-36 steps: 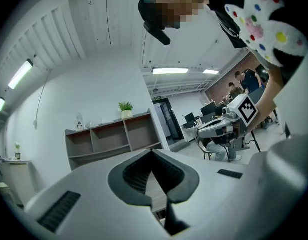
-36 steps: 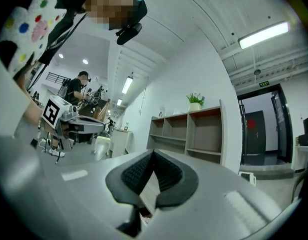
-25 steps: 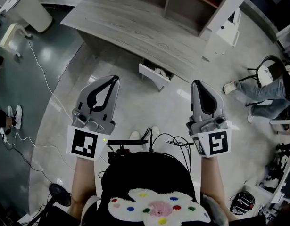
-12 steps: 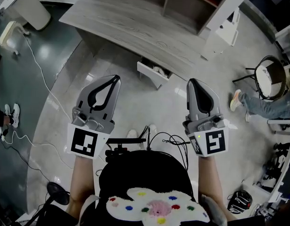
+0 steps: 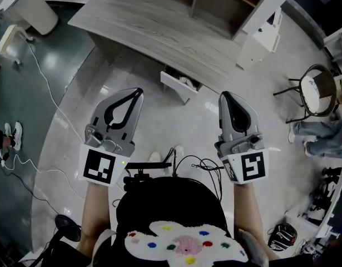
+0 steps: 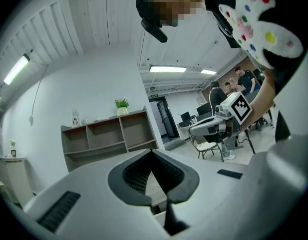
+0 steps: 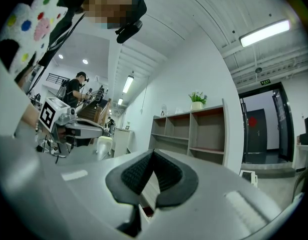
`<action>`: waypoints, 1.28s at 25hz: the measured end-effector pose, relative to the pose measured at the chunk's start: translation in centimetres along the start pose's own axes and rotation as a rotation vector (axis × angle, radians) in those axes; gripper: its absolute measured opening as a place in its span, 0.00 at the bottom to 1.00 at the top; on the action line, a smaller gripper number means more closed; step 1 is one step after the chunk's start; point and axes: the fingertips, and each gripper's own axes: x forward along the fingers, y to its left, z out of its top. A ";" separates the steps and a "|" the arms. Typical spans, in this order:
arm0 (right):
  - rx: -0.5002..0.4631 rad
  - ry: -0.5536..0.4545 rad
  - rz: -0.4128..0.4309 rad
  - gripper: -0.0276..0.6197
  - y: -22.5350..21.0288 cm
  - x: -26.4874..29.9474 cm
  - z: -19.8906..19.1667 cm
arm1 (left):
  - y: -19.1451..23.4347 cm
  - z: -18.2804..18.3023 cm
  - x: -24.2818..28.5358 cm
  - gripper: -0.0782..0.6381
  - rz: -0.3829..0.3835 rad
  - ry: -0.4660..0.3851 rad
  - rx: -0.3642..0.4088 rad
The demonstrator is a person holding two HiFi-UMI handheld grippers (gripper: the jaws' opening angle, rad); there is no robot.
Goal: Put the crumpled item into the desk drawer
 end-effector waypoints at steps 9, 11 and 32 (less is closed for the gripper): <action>-0.005 0.009 0.008 0.06 0.0 0.3 -0.1 | -0.1 0.1 0.4 0.12 -0.009 0.002 0.006; -0.005 0.009 0.010 0.06 0.1 0.4 -0.2 | -0.2 0.1 0.4 0.12 -0.010 0.005 0.008; -0.015 0.031 0.017 0.06 0.6 0.5 -0.7 | 0.0 -0.2 0.5 0.12 -0.009 0.006 -0.001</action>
